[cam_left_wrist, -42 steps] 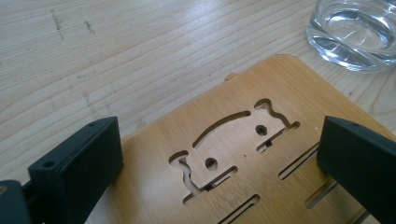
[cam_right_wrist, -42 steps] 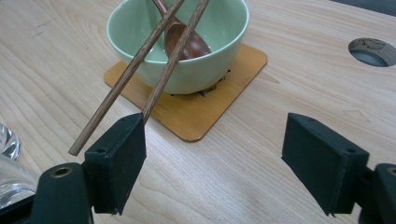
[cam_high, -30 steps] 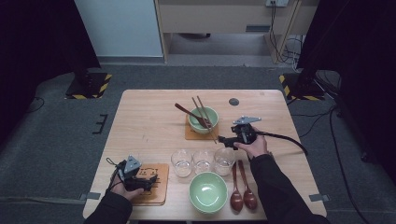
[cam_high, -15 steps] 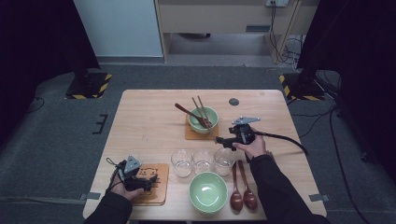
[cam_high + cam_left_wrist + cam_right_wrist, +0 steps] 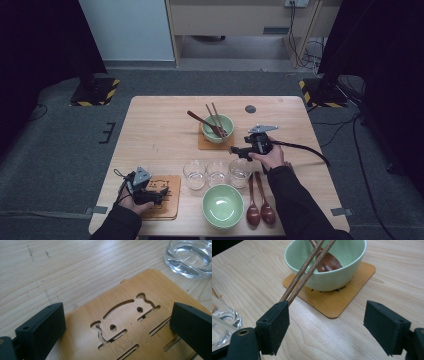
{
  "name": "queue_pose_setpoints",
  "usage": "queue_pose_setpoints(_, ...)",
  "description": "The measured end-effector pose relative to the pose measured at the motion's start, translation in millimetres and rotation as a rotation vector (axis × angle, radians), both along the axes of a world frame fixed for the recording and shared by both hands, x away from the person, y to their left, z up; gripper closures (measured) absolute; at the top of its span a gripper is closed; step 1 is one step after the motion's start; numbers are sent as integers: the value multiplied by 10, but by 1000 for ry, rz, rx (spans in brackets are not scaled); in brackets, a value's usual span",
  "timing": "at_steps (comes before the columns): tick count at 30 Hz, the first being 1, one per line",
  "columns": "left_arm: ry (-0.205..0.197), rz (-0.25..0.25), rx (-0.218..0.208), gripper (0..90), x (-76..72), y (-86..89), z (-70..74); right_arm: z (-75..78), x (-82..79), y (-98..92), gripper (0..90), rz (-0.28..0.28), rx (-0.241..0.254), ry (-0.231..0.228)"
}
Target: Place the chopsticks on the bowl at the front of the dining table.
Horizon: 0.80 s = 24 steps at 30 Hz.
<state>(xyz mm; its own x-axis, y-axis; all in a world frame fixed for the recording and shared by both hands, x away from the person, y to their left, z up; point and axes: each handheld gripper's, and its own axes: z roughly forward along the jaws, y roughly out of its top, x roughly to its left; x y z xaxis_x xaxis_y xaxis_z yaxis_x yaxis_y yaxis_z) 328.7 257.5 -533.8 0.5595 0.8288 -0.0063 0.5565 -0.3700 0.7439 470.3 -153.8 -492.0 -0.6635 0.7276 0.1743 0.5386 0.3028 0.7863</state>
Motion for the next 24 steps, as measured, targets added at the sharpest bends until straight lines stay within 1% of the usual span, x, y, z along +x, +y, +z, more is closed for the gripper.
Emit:
queue_pose_setpoints(5, 0, 0, 0, 0, 0, 0, 0, 23, 12, -20, 214, -10, -7, -16)
queue_pose_setpoints(8, 0, 0, 0, 0, 0, 0, 0, 47, 26, -39, 243, -10, -13, -27)
queue_pose_setpoints(11, 0, 0, -1, 0, 2, 0, 0, 84, 54, -71, 251, -15, -26, -39)
queue_pose_setpoints(13, 0, -1, 0, 0, 2, 0, 0, 119, 72, -91, 273, -21, -17, -44)
queue_pose_setpoints(15, 0, -1, -1, 0, 2, 0, 0, 154, 99, -113, 277, -30, -3, -52)
queue_pose_setpoints(17, 0, -1, -1, 0, 3, 1, 0, 198, 130, -128, 277, -45, 1, -60)
queue_pose_setpoints(18, 0, -2, 0, 0, 3, 1, 0, 230, 147, -127, 276, -44, -16, -82)
queue_pose_setpoints(19, 0, -1, -1, 0, 4, 1, 0, 266, 161, -116, 274, -40, -22, -92)
queue_pose_setpoints(21, 0, -1, -1, 0, 3, 0, 0, 343, 195, -77, 271, -33, -1, -107)
queue_pose_setpoints(22, 0, -1, -1, 0, 3, 0, 0, 384, 214, -56, 272, -26, -6, -116)
queue_pose_setpoints(24, 0, -2, -1, 0, 4, 1, 0, 458, 250, -19, 281, -20, -9, -120)
